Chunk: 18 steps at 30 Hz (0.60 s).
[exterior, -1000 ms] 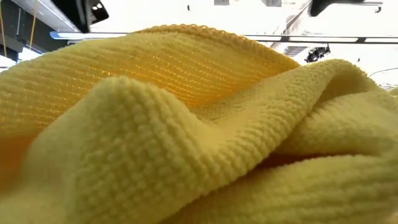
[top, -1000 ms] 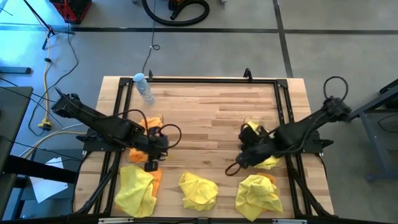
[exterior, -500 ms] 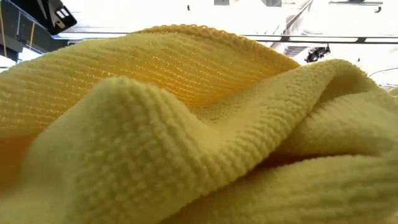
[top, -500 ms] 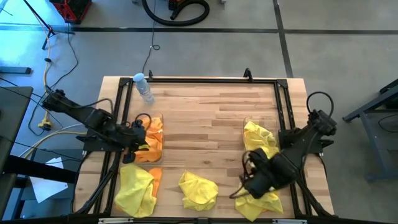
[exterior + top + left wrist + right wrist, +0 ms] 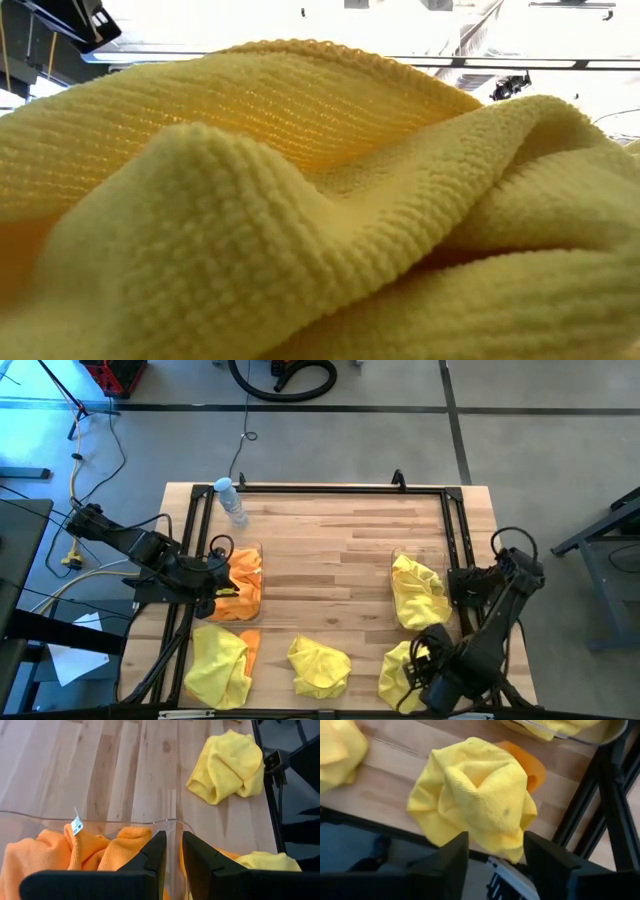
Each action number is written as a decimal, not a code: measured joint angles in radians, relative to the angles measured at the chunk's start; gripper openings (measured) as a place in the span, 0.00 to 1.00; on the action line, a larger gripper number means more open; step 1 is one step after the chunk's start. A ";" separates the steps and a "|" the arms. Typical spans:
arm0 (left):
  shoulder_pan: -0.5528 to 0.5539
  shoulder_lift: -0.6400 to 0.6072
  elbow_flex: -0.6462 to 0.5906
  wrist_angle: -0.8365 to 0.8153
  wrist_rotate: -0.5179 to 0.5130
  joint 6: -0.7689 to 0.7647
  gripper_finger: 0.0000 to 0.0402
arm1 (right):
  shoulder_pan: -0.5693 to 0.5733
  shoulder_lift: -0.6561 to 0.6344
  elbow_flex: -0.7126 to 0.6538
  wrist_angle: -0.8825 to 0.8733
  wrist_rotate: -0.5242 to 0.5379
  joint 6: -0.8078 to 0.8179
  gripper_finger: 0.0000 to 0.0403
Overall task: Sort microfiber towel by color & place in baskets
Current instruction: Put the yellow towel into the right transparent bin
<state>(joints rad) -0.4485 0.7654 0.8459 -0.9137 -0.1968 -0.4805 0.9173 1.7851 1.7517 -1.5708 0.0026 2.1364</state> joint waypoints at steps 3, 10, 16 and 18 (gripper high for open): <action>0.000 0.000 0.000 0.000 -0.008 -0.022 0.12 | 0.000 0.040 -0.001 0.000 -0.041 -0.056 0.55; 0.000 0.000 0.000 0.000 -0.023 -0.064 0.12 | 0.003 0.105 -0.038 0.011 0.008 -0.122 0.63; 0.000 0.000 0.000 0.028 -0.031 -0.068 0.12 | 0.003 0.107 -0.222 0.247 -0.044 -0.107 0.63; 0.000 0.000 0.000 0.039 -0.031 -0.068 0.12 | 0.003 0.107 -0.274 0.337 -0.049 -0.093 0.63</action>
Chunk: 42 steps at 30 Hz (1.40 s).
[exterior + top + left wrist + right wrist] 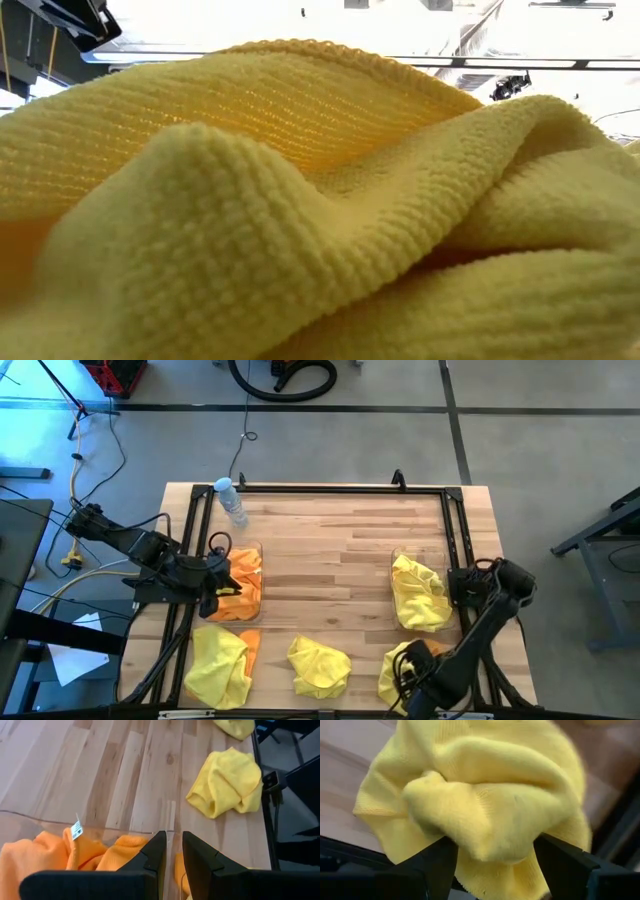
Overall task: Sort microfiber towel by color & place in baskets
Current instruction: Put the yellow towel into the right transparent bin
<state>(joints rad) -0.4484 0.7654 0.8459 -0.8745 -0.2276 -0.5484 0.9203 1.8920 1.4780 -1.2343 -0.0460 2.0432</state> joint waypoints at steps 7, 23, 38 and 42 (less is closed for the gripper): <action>0.000 0.000 0.000 0.011 0.000 0.001 0.12 | 0.001 0.000 -0.095 0.129 -0.037 0.050 0.45; 0.001 0.000 0.000 0.007 0.000 0.029 0.12 | 0.027 0.000 0.245 -0.161 0.179 0.017 0.01; 0.001 0.000 0.001 0.009 0.000 0.029 0.12 | -0.030 -0.043 0.498 -0.338 0.948 -0.217 0.01; 0.001 0.000 0.001 0.009 0.000 0.029 0.12 | -0.089 -0.077 0.497 -0.337 0.980 -0.330 0.00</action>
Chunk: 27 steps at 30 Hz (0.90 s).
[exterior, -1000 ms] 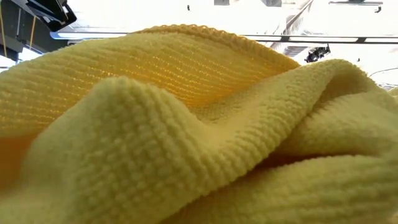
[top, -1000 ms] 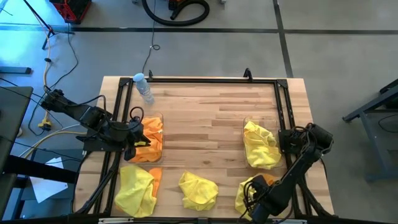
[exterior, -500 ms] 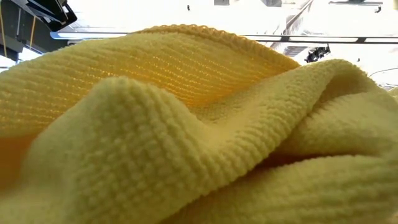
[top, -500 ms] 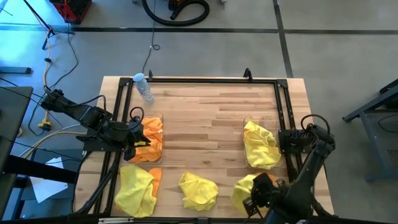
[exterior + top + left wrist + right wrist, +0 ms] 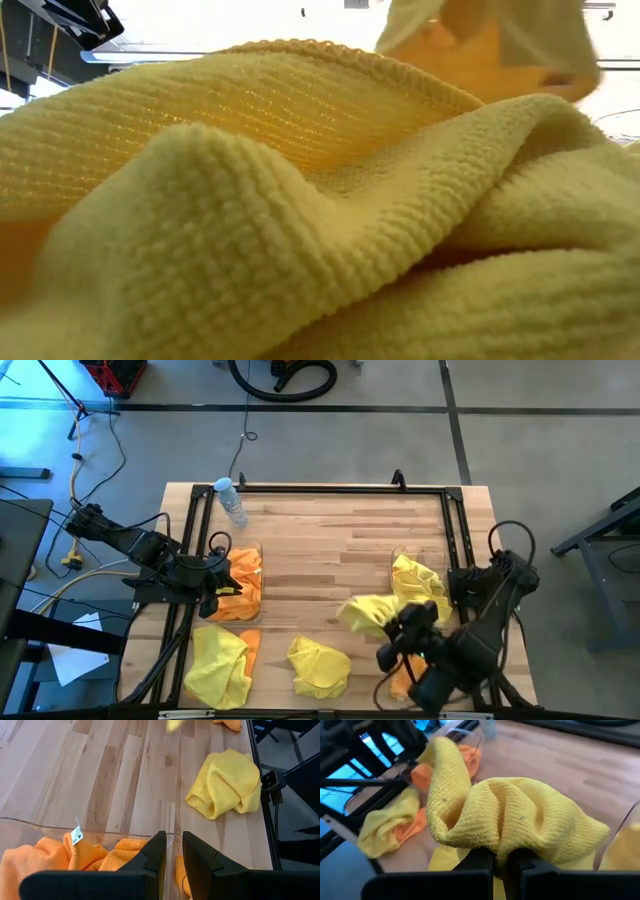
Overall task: Sort microfiber towel by color & place in baskets
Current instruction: Put the yellow towel into the right transparent bin
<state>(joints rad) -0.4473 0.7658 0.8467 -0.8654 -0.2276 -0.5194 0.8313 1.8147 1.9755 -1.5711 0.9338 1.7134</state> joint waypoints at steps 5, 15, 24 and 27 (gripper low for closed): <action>0.000 0.000 0.000 0.000 0.000 0.000 0.12 | -0.064 -0.065 0.000 0.000 0.001 -0.126 0.00; 0.000 0.000 0.000 -0.001 0.015 0.000 0.12 | -0.125 -0.246 -0.141 0.000 0.057 -0.214 0.00; 0.000 0.000 0.000 -0.002 0.009 0.000 0.12 | -0.117 -0.553 -0.505 -0.001 -0.009 -0.009 0.00; 0.000 0.000 0.000 -0.002 -0.012 0.000 0.12 | -0.117 -0.649 -0.565 0.000 -0.053 -0.016 0.00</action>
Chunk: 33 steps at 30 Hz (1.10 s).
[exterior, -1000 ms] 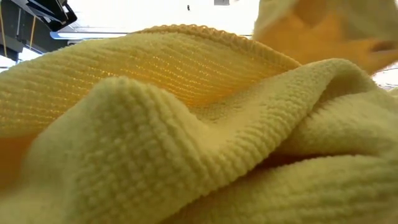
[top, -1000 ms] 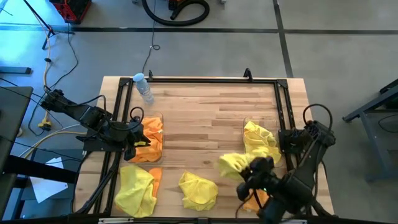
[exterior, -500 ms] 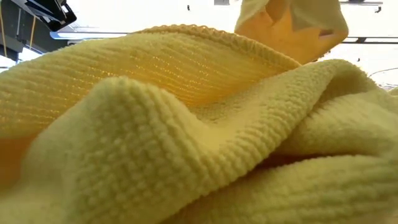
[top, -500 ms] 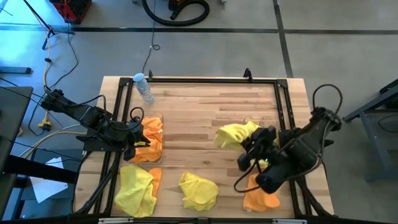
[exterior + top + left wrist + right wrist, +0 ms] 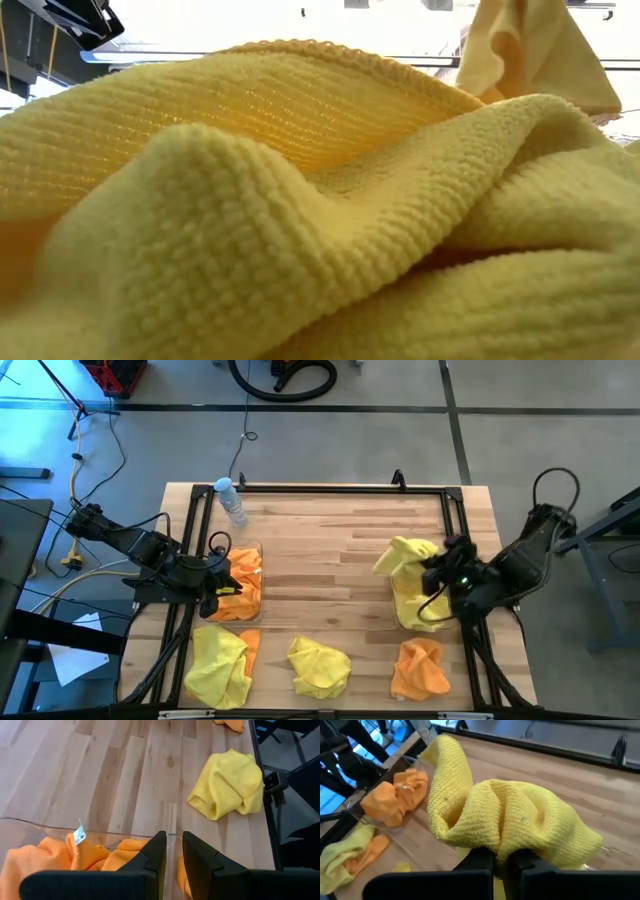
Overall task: Sort microfiber towel by color & place in baskets
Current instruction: Put the yellow towel into the right transparent bin
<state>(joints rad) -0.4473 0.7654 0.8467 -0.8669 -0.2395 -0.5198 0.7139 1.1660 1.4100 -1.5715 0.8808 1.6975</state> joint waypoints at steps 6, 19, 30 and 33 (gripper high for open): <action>0.006 0.000 0.000 0.000 -0.051 -0.002 0.12 | -0.001 -0.180 -0.041 0.000 -0.129 -0.107 0.00; 0.066 0.000 0.000 0.000 -0.120 -0.027 0.12 | -0.093 -0.494 -0.041 0.000 -0.381 -0.338 0.00; 0.082 0.000 0.000 0.001 -0.120 -0.050 0.12 | -0.246 -0.643 -0.113 -0.001 -0.394 -0.541 0.00; 0.082 0.000 0.000 0.001 -0.120 -0.081 0.12 | -0.252 -0.626 -0.202 0.004 -0.489 -0.489 0.00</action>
<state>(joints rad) -0.3656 0.7654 0.8467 -0.8658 -0.3596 -0.6006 0.4622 0.5402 1.2075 -1.5671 0.3914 1.2086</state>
